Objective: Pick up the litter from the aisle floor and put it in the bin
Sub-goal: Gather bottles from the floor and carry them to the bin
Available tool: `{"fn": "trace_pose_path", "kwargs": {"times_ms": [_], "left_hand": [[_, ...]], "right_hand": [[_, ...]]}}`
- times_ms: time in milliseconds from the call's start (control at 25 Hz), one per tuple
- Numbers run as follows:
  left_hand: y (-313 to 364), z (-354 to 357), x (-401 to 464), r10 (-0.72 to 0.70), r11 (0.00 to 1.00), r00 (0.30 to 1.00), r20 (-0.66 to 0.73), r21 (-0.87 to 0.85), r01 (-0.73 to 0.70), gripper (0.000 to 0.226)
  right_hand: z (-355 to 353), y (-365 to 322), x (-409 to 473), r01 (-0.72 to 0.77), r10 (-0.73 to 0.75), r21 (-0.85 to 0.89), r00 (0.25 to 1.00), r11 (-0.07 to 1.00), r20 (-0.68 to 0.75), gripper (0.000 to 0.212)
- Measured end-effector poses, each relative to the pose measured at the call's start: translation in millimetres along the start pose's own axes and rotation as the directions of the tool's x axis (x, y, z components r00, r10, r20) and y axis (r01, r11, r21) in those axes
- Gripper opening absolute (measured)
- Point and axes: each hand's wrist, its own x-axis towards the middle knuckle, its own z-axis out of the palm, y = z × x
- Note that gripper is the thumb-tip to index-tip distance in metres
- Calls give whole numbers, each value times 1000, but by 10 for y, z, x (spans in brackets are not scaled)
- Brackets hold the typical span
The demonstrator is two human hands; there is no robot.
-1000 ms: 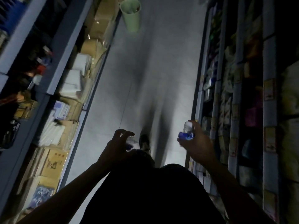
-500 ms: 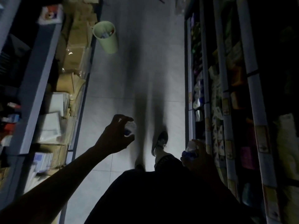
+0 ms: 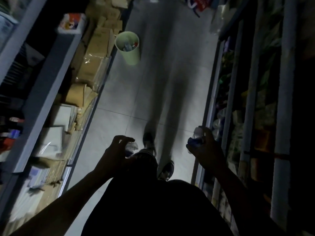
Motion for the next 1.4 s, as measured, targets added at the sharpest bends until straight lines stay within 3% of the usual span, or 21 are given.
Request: {"fn": "trace_pose_path", "kwargs": {"times_ms": [240,400,720,880,1200,1400], "left_hand": [[61,-554,1182,-52,997,999,-2,-64,51,60],[393,-1014,2110,65,998,997,41,-26,-64,58],[1114,-1508,4019,181,982,981,74,41,-185,61],[1443,-1616,4745,162,986,986,51,39,-164,60],[1441,-1962,5476,4,1000,998,-68,-28,-6,65],[1409,-2390,6233,-87,995,992,-96,-59,81,64]], "right_hand": [[-76,-697,1191,29,-31,-35,999,999,-36,66],[-163,-968,1631,-70,66,-47,994,996,-84,78],[-460,-1094,2620,-208,203,-22,969,978,-144,79],[-805,-1334,3543,-180,181,27,983,983,-36,77],[-1425,-2370,5358,51,-43,-76,994,996,101,69],[-1464,-2945,6401,111,-98,-119,989,987,110,73]]}}
